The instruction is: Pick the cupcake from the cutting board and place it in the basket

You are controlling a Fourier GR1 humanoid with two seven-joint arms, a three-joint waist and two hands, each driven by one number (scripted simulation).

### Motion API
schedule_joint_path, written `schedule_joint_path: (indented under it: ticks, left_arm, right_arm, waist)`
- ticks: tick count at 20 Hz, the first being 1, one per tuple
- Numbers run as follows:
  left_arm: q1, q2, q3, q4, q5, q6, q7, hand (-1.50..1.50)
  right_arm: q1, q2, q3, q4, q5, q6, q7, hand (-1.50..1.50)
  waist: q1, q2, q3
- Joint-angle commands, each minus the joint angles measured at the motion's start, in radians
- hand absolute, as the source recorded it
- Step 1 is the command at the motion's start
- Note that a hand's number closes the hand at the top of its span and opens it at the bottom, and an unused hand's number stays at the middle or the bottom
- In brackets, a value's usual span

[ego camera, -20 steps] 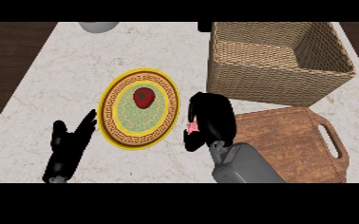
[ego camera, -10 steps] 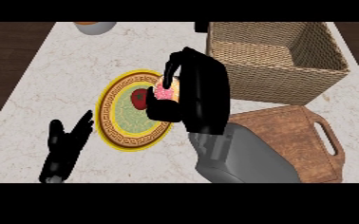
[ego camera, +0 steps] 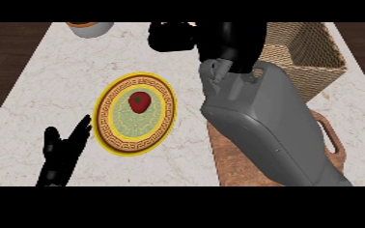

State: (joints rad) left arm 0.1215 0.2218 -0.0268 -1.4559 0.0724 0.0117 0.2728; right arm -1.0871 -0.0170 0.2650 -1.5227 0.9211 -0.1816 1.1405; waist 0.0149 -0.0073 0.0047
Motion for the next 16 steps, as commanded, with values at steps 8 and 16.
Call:
schedule_joint_path:
  ticks: [8,16]
  left_arm:
    - [-0.065,0.001,0.048,0.125,0.005,-0.003,0.014,0.00]
    - [-0.002,-0.036,-0.014,0.000,-0.038,0.018,0.055,0.00]
  right_arm:
    - [-0.118,-0.092,-0.243,0.209,-0.075,0.106,-0.041,1.50]
    - [-0.026,-0.140,-0.299,0.354,-0.099,0.039,-0.242,1.50]
  waist:
    - [-0.012,0.011,-0.006]
    - [-0.007,0.009,-0.004]
